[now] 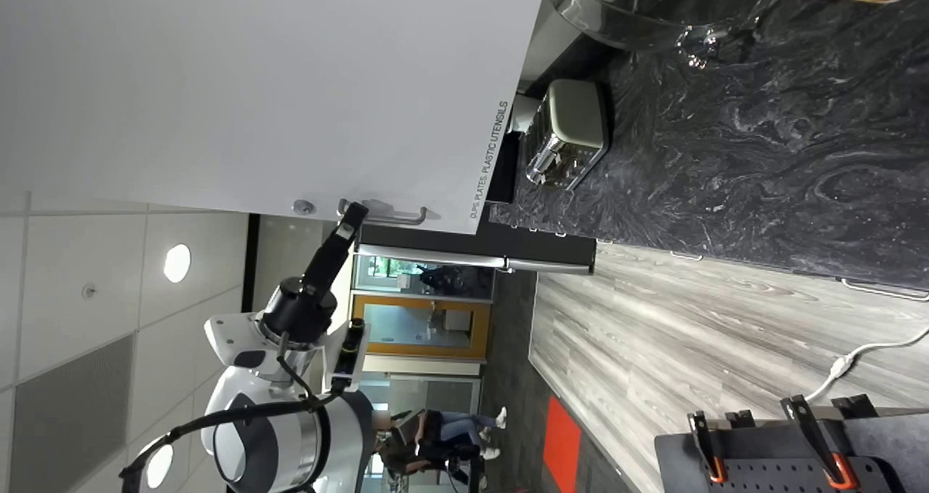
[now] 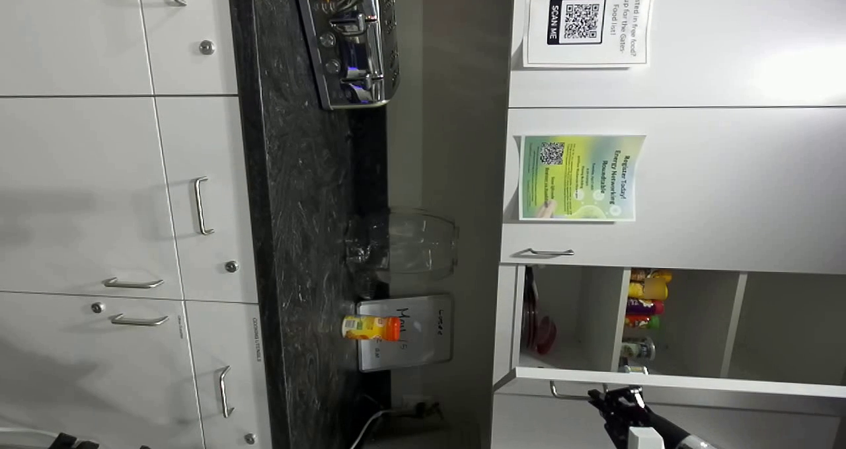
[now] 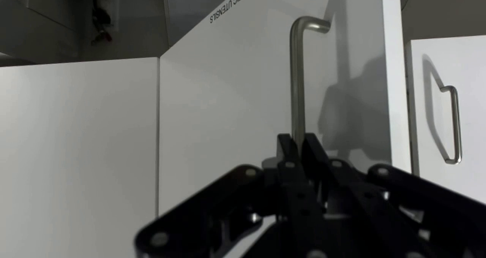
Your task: Open the rightmost cupboard door
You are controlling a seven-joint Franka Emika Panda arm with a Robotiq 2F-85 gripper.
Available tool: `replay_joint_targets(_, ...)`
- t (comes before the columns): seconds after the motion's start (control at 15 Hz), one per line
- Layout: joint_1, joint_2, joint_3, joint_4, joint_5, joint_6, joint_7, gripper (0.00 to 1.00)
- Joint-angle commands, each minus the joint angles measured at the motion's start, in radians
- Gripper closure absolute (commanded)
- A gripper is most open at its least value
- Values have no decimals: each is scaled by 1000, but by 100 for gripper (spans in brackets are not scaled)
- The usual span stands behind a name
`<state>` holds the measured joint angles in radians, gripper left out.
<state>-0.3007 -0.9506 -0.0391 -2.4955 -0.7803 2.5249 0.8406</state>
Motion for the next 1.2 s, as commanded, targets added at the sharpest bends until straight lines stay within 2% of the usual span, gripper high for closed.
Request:
replay_joint_targets(0.0,-137,-5,-65,36,4,-4,-65,98)
replay_joint_targets(0.6,-264,-54,-68,0,79,43,-172,98)
replay_joint_targets(0.67,-270,-53,-67,0,95,48,-187,87)
replay_joint_targets(0.73,-276,-53,-66,0,112,51,-198,81)
replay_joint_targets(0.8,-284,-55,-66,1,134,49,-205,62)
replay_joint_targets(0.87,-292,-58,-65,1,155,50,-211,61)
replay_joint_targets(1.13,-341,-68,-56,18,253,29,-255,33)
